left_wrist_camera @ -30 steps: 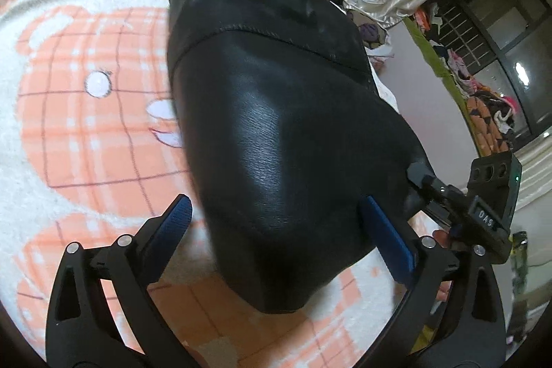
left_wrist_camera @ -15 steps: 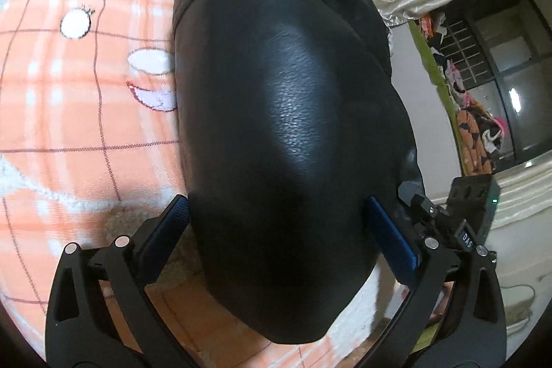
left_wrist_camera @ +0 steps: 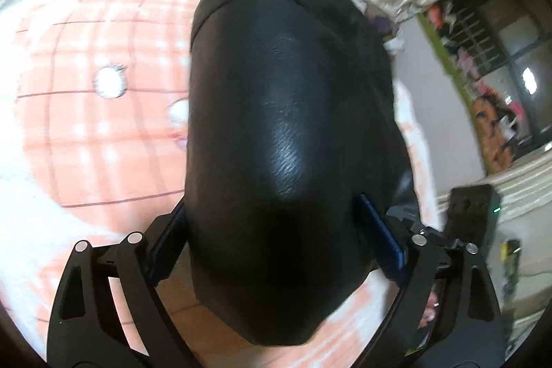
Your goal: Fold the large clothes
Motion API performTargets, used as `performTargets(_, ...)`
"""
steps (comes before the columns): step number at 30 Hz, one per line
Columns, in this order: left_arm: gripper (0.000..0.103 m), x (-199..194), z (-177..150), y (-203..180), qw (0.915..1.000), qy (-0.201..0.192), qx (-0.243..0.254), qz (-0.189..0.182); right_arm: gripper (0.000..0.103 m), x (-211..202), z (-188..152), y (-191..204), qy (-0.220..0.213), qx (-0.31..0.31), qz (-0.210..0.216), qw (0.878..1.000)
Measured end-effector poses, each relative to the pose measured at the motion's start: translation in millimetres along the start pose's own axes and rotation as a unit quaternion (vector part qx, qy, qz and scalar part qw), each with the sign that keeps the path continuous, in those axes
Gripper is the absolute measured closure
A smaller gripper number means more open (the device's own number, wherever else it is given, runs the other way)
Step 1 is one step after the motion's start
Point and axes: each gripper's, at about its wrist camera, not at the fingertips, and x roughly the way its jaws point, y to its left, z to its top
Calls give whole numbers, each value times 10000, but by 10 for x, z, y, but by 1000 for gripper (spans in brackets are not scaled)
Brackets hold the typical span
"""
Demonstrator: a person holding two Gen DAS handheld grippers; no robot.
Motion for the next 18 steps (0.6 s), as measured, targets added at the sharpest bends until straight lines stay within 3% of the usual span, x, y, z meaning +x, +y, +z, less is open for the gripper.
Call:
performTargets(2, 8, 65, -63, 104, 9999, -5, -65, 126, 51, 50, -4, 31, 35, -91, -234, 9997)
performTargets(5, 9, 34, -112, 131, 9997, -199, -144, -20, 49, 43, 20, 31, 45, -134, -220, 9997)
performTargets(8, 10, -139, -139, -56, 9975, -536, 314, 346, 42, 21, 38, 45, 7, -166, -147, 9998)
performTargets(13, 10, -565, -93, -441, 9809, -1324, 1032, 987, 26, -57, 65, 81, -93, -274, -309, 9991)
performTargets(14, 19, -604, -78, -492, 9788, -1395, 1116, 1006, 20, -78, 64, 82, -131, -317, -378, 9987)
performTargets(15, 39, -598, -49, -529, 9784, -1389, 1167, 986, 18, -107, 69, 91, -174, -342, -462, 9982)
performTargets(16, 50, -543, -19, -570, 9803, -1288, 1200, 891, 17, -148, 62, 73, -202, -335, -462, 9982)
performTargets(17, 57, -487, -14, -544, 9825, -1155, 1212, 814, 17, -215, 31, 19, -215, -318, -409, 9984)
performTargets(18, 57, -419, -12, -577, 9816, -1106, 1271, 898, 17, -293, 37, -1, -294, -270, -358, 9986)
